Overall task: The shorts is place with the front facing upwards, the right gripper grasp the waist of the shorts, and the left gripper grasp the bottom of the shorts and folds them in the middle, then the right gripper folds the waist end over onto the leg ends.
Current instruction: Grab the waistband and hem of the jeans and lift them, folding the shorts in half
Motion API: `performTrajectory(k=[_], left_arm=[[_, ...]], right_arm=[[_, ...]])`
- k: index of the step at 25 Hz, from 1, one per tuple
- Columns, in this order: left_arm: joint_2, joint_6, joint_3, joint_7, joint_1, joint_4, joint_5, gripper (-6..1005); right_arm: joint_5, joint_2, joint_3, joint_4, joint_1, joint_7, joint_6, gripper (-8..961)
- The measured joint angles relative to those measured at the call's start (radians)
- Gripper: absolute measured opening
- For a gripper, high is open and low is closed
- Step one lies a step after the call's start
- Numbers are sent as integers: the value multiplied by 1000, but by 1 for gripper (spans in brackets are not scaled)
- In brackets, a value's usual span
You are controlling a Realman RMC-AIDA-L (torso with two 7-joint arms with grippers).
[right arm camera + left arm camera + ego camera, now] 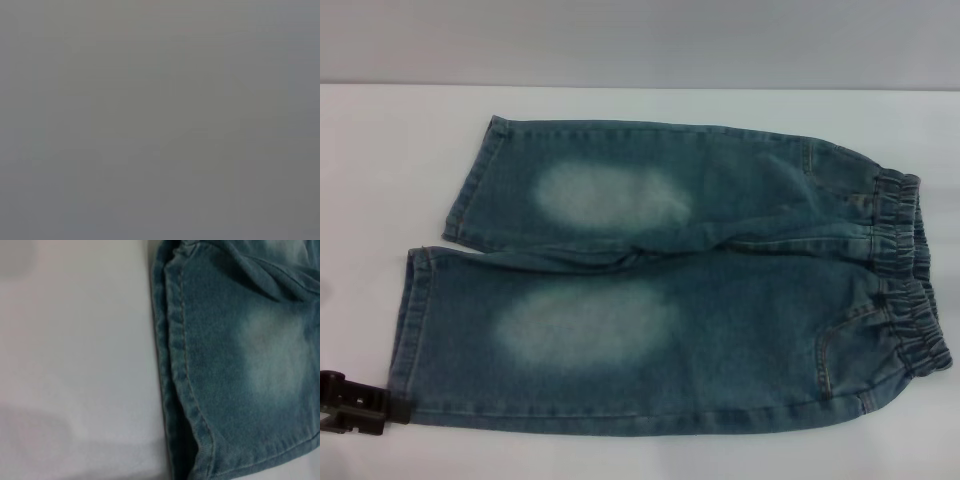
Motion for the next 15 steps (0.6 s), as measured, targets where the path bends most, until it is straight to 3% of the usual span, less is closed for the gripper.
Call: performTrajectory(k=[15], left_arm=[[0,-17,54,-25,-20,9,0,570]], right_arm=[[0,-4,-45,7,12,-2,1,577]])
